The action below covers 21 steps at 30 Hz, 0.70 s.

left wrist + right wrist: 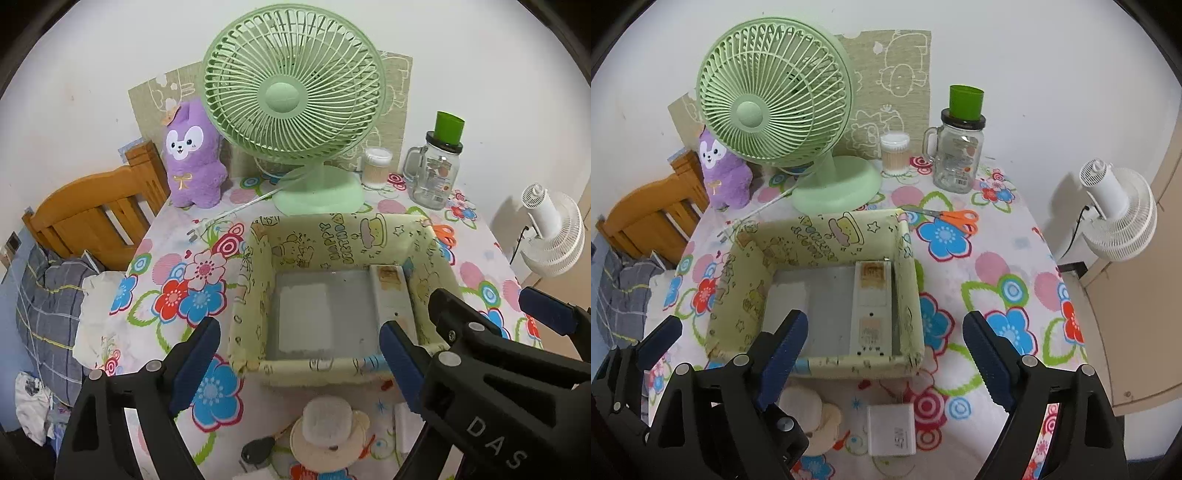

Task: Organize rigid objects
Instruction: 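Raise both tools out of the basket and pull back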

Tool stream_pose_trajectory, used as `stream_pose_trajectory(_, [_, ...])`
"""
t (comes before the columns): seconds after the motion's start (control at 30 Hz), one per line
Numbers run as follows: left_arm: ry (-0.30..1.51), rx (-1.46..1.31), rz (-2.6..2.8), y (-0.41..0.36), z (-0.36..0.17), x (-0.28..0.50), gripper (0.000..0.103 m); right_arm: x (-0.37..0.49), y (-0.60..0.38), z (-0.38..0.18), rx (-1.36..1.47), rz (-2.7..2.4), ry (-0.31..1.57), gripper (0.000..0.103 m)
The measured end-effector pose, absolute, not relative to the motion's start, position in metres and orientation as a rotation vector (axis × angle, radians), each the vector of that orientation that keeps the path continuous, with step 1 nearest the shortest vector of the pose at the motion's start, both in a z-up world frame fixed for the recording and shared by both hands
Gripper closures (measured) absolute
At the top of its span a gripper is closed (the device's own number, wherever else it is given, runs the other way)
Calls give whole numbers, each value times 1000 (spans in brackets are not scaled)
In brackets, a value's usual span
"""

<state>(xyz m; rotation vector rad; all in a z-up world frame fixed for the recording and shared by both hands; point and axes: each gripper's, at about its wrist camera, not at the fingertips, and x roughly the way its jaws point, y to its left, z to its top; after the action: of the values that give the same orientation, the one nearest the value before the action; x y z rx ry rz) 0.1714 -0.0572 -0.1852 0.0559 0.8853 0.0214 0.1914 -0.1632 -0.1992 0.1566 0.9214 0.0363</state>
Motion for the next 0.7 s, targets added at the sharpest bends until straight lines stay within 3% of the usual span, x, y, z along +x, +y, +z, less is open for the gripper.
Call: stream_pose_trajectory(0.7, [853,56,24,-55,-155,107,13,125,-170,-170,161,62,871,9])
